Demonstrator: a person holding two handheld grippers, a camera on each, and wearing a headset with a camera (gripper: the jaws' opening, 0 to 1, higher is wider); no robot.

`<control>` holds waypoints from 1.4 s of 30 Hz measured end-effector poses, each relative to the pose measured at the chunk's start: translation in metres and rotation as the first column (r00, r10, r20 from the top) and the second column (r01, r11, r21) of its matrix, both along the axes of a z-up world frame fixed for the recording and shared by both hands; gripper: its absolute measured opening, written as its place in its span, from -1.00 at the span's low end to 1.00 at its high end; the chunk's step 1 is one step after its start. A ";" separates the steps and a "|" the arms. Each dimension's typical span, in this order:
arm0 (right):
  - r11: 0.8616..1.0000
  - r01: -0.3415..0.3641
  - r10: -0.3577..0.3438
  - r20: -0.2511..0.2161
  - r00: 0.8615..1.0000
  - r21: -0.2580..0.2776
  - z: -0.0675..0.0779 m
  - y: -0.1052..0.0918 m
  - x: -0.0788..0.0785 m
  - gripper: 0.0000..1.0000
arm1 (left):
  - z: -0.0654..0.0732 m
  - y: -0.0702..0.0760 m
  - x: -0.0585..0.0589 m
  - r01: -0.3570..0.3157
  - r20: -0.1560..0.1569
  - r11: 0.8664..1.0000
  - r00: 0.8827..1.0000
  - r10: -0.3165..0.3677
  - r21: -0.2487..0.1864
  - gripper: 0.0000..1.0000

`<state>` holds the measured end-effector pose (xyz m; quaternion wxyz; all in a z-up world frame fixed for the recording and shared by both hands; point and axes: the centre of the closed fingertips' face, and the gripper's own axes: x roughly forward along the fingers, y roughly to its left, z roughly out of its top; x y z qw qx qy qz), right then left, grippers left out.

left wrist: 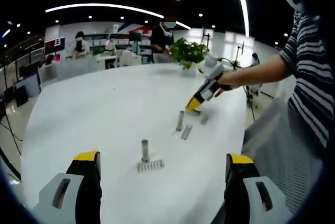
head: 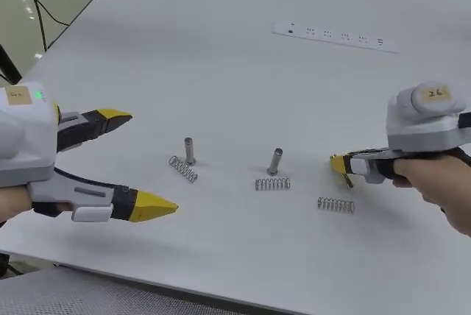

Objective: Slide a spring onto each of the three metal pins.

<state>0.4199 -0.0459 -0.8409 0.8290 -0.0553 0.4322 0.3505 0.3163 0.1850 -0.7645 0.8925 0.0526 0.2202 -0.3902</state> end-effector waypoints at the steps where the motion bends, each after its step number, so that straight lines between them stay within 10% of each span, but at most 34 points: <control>1: 1.000 -0.011 0.011 0.020 1.000 0.011 0.002 0.002 0.000 -0.91 | 0.000 0.000 0.000 0.001 0.001 1.000 1.000 -0.001 0.002 0.93; 15: 0.998 -0.044 0.036 0.156 0.987 0.044 0.022 0.003 -0.002 -0.91 | 0.008 0.002 0.004 -0.006 0.015 1.000 1.000 0.006 -0.002 0.93; 42: 0.995 -0.100 0.091 0.270 0.959 0.021 0.024 0.000 -0.012 -0.90 | 0.007 -0.001 0.003 -0.009 0.013 1.000 1.000 0.009 -0.014 0.94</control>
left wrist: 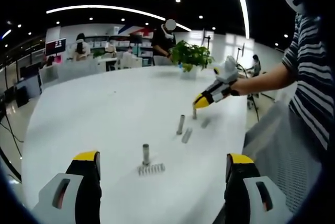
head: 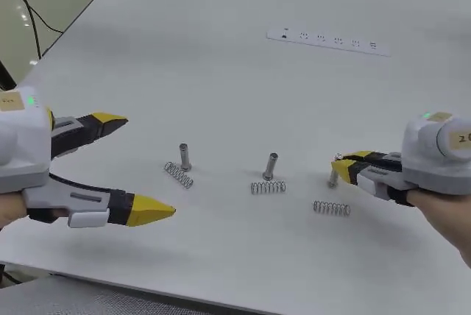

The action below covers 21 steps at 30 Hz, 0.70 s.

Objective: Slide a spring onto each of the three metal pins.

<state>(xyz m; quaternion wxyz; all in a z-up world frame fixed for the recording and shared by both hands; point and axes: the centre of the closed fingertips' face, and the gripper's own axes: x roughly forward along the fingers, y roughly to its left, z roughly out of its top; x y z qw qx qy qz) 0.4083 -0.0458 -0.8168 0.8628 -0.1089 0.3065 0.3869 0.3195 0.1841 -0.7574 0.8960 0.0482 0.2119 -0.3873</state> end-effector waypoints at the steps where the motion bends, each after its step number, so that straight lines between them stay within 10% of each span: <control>1: 1.000 -0.001 0.001 0.003 1.000 -0.002 0.000 -0.001 0.000 -0.90 | 0.000 0.001 0.001 -0.002 0.001 1.000 1.000 0.002 0.000 0.94; 21: 0.999 -0.028 0.029 0.008 1.000 -0.045 -0.001 -0.004 -0.010 -0.87 | 0.002 0.002 0.002 -0.020 0.004 1.000 1.000 0.020 -0.008 0.95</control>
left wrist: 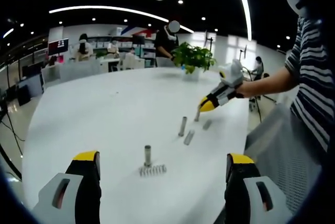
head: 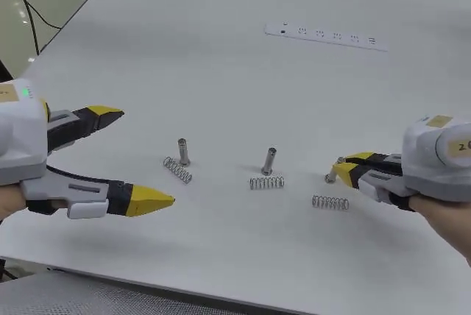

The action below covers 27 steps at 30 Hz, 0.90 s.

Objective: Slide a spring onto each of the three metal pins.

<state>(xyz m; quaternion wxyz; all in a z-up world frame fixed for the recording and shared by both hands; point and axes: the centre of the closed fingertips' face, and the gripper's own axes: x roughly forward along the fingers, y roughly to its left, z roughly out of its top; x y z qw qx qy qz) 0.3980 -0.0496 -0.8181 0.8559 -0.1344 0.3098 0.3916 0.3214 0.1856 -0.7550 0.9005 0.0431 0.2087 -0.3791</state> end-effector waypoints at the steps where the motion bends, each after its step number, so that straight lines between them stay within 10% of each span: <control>1: 1.000 0.001 -0.001 -0.005 1.000 0.006 0.000 0.000 -0.001 -0.84 | 0.000 0.000 0.000 0.000 -0.001 1.000 1.000 0.000 -0.001 0.95; 27: 0.999 0.006 -0.005 -0.023 1.000 0.040 0.003 0.001 -0.002 -0.48 | 0.000 0.002 0.001 0.005 -0.008 1.000 1.000 -0.005 0.003 0.96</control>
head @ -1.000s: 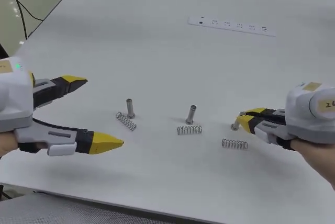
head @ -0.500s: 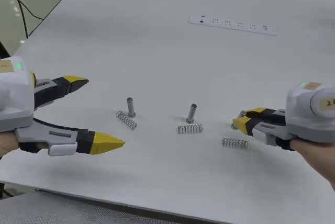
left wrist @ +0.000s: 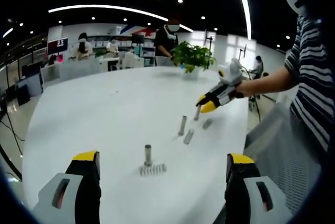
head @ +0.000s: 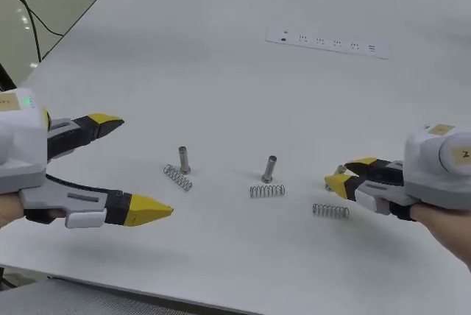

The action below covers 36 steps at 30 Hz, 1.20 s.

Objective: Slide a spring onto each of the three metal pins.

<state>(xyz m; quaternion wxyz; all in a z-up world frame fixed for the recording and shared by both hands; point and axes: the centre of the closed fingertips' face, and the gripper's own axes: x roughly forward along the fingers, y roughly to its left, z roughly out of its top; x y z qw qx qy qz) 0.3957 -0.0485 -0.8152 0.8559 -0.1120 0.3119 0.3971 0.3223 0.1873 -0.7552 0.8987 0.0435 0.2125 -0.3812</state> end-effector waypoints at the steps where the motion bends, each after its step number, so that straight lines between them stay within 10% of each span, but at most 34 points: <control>1: 1.000 0.000 0.000 -0.003 1.000 0.002 0.000 -0.001 0.000 -0.46 | 0.000 0.000 0.000 0.002 0.000 1.000 1.000 -0.002 0.001 0.96; 21: 0.999 -0.041 0.041 0.037 0.998 -0.007 0.012 -0.007 -0.003 -0.25 | -0.003 -0.005 -0.001 0.020 -0.009 1.000 1.000 -0.019 0.011 0.96; 36: 0.965 -0.202 0.218 0.080 0.973 -0.169 0.012 -0.012 -0.021 -0.20 | -0.002 -0.004 -0.002 0.019 -0.010 1.000 1.000 -0.018 0.010 0.96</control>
